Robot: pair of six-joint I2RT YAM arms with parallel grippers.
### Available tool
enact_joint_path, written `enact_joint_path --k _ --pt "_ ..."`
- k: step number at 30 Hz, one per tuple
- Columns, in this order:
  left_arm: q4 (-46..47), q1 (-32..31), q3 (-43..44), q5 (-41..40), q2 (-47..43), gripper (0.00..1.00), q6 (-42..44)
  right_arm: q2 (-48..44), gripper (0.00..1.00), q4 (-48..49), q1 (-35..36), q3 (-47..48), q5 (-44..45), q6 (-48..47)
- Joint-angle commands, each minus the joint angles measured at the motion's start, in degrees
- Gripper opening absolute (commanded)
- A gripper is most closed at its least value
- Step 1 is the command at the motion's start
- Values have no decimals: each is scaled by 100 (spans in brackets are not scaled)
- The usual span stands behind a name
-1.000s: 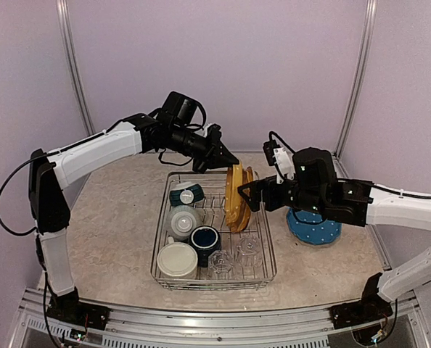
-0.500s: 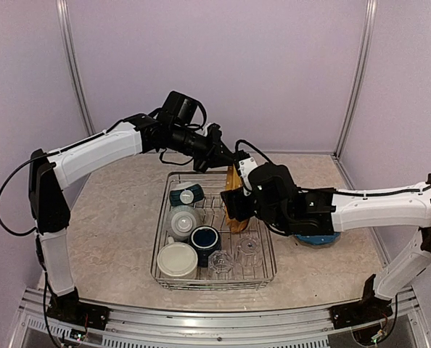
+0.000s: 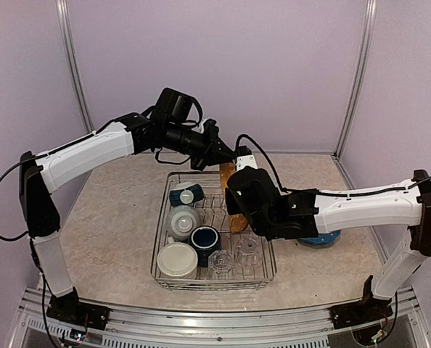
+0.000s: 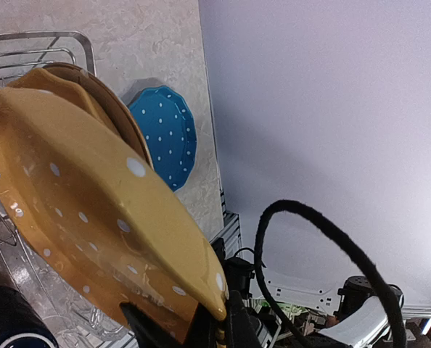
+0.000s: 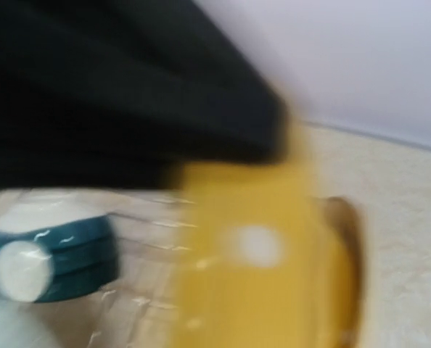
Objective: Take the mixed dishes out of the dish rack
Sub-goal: Pass from the left arm to the right
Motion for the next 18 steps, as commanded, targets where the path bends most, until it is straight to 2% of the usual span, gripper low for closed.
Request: enact_joint_path --k 1,2,6,7,8,10,12,18 --pt "692 -138 -35 169 -537 0 -42 46 11 64 36 159 272 24" --pt "668 -148 -72 105 -570 0 10 9 1 121 36 129 269 -9" --pt "23 -124 98 -257 -688 0 485 -139 0 579 36 90 135 -240" --pt "-109 -117 93 -360 -722 5 578 -150 0 659 33 93 124 -277" --pt "-170 -110 47 -424 -778 15 645 -172 0 752 35 94 99 -346" --pt "-223 -114 -80 -533 -915 43 816 -165 0 892 39 121 58 -508" --pt "-347 -108 -169 -673 -1023 62 971 -172 0 1015 34 166 145 -577" --pt "-729 0 -359 -1098 -1546 87 1495 -274 0 1151 -59 258 -26 -606"
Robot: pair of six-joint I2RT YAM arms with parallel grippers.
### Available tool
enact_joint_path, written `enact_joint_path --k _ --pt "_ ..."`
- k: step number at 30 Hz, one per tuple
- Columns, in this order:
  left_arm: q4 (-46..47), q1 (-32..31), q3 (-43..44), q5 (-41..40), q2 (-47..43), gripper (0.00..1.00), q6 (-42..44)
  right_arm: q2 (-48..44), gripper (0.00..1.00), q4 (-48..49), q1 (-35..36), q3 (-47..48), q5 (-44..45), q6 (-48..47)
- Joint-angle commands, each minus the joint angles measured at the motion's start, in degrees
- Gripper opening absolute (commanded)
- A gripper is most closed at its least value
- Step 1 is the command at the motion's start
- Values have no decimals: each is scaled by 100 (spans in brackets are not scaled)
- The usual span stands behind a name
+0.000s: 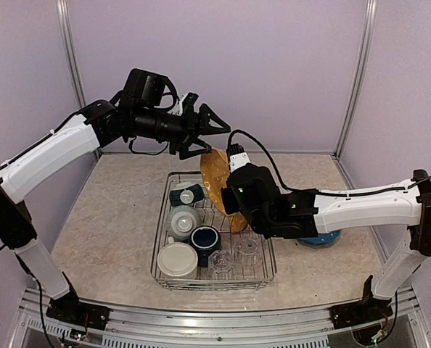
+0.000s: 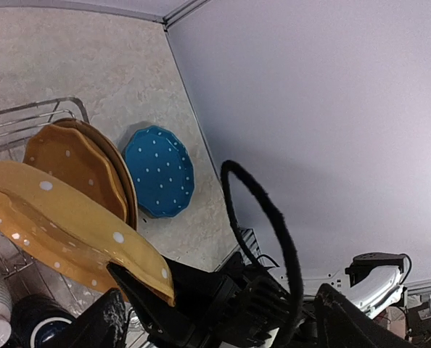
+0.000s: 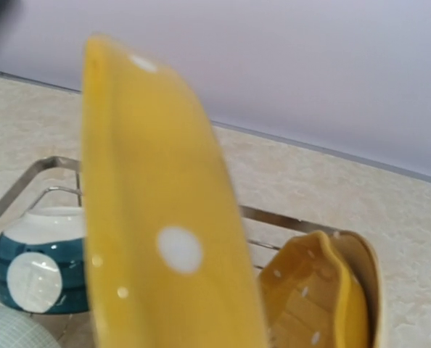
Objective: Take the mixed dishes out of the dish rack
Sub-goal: Pass from the left arm to the right, then place the plate with another plate.
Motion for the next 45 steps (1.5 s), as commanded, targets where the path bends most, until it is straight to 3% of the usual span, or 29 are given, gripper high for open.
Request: enact_joint_path --k 1,4,10,18,21,28,34,39,45 --pt "-268 98 -284 -465 -512 90 670 -296 0 799 -67 224 -70 -85" --pt "-269 273 -661 -704 -992 99 901 -418 0 952 -163 193 -452 -28" --pt "-618 1069 -1024 -804 -1972 99 1469 -778 0 917 -464 115 -1401 439" --pt "-1181 2413 -884 -788 -2621 99 2153 -1472 0 1029 -1114 -178 -2603 771" --pt "-1269 2568 -879 -1012 -2710 99 2447 -1892 0 853 -1617 -327 -3045 958" --pt "-1024 2621 -1477 -1619 -2884 99 2884 -3075 0 51 -2609 -947 -3086 1227" --pt "-932 2699 -1699 -1316 -2740 99 2899 -3768 0 -1289 -3784 -1300 -3316 1628" --pt "-658 3009 -2027 -588 -2634 99 2671 -4033 0 -2100 -4922 -1712 -4331 1738" --pt "-588 3446 -2084 187 -2356 99 2382 -4270 0 -2014 -6052 -2366 -5920 1914"
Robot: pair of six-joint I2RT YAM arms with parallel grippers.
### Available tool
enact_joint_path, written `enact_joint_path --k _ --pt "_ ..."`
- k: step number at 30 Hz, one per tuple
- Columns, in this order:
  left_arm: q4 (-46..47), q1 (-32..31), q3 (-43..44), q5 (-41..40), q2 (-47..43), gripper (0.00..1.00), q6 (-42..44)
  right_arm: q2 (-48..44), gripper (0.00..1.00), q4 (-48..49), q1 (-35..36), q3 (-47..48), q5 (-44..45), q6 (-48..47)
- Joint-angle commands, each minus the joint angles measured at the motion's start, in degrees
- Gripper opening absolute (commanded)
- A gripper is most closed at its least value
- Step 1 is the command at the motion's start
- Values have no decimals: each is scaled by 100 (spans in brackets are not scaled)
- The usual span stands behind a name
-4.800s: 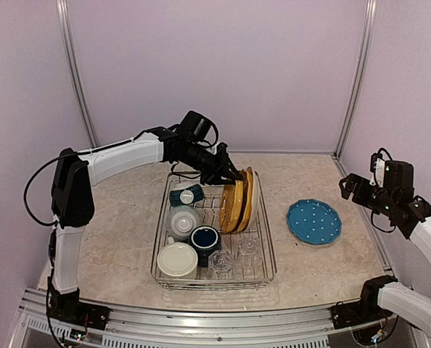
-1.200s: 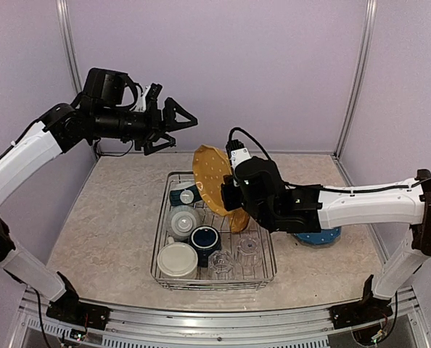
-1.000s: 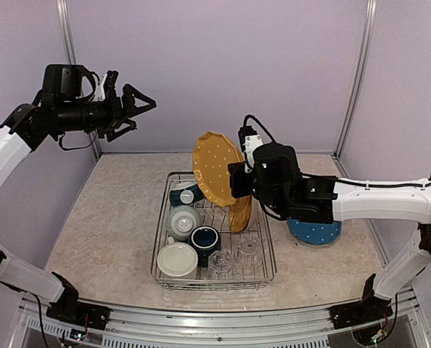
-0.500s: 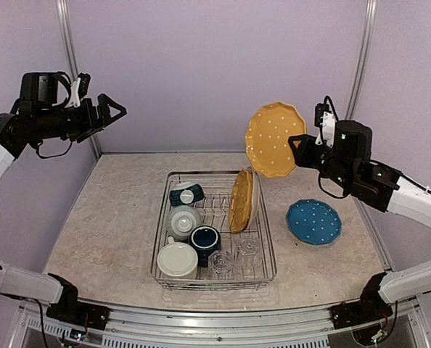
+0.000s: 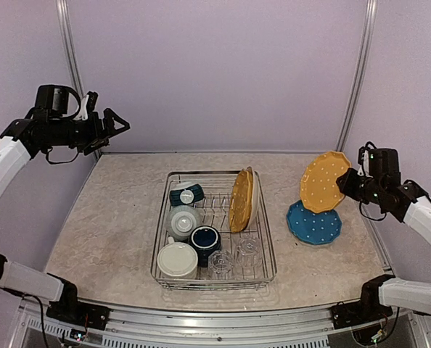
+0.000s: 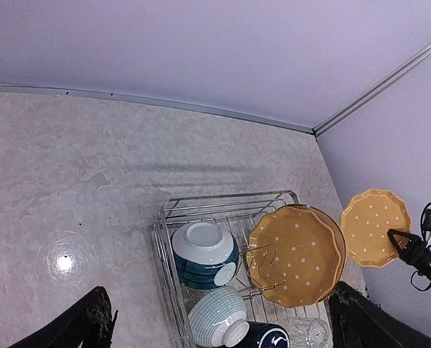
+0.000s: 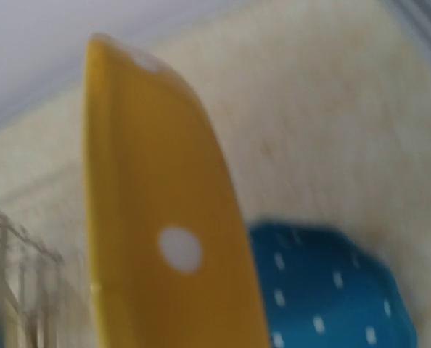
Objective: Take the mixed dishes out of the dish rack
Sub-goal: Place the plate with another plate.
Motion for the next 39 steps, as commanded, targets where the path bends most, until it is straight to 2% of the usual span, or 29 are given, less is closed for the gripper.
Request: enact_joint_path --k 1,4,14,20,39 --pt "150 200 -72 624 166 99 -190 -256 0 521 -760 -279 -1823 269" --pt "108 202 -108 645 221 99 -157 -99 0 764 -1204 -568 -2645 265" --pt "185 143 -171 818 164 99 -217 577 0 1041 -2135 -887 -4048 75" --pt "107 166 -112 856 240 99 -208 830 0 1234 -2369 -1121 -4215 26" --pt "166 157 -168 991 198 99 -260 1668 1 1845 -2407 -1620 -4142 -201"
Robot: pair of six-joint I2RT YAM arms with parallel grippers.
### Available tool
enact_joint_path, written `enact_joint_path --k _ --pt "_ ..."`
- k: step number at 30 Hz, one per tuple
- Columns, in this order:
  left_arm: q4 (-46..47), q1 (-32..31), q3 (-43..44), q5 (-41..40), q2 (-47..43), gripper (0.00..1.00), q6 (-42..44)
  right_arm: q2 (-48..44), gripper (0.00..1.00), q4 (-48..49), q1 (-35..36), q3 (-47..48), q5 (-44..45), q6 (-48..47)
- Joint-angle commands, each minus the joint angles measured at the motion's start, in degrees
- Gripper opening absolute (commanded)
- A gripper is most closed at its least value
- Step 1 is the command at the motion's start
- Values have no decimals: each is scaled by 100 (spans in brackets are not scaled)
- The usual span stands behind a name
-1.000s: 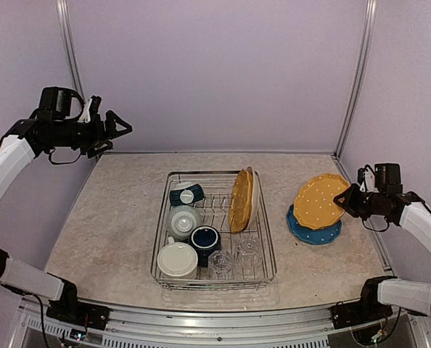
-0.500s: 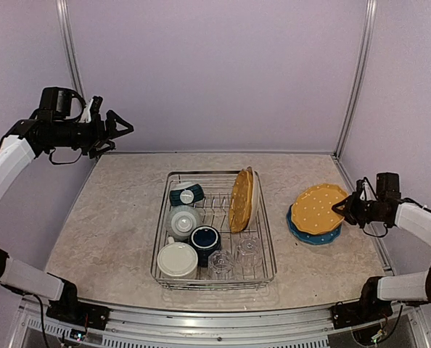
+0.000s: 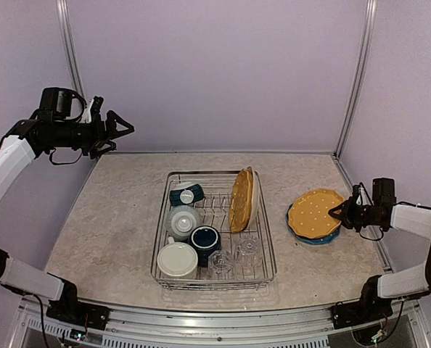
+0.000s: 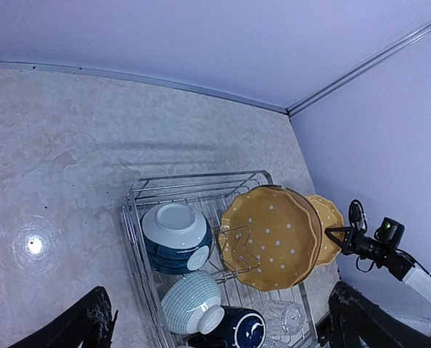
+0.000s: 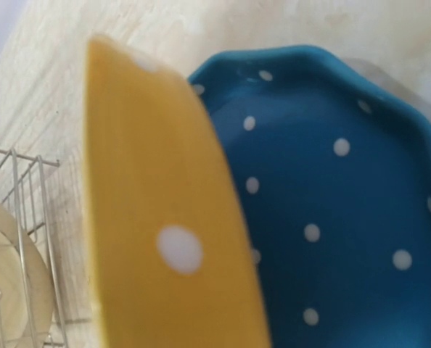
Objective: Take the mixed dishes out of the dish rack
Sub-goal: Place the plate with another plate.
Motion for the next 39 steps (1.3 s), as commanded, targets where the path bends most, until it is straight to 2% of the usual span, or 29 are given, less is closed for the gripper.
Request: enact_joint_path --k 1,8,24,29,39 --pt "101 -10 -74 106 -30 99 -53 186 4 544 -54 -57 -188 -164" --pt "132 -11 -95 170 -18 99 -78 365 24 141 -57 69 189 -408" --pt "133 24 -84 355 126 99 -124 -78 81 -937 -20 442 1110 -650" --pt "76 24 -53 366 117 99 -106 -266 92 -1460 -7 685 1547 -830" --pt "50 -29 -48 255 65 99 -43 -696 99 -1777 221 870 2031 -984"
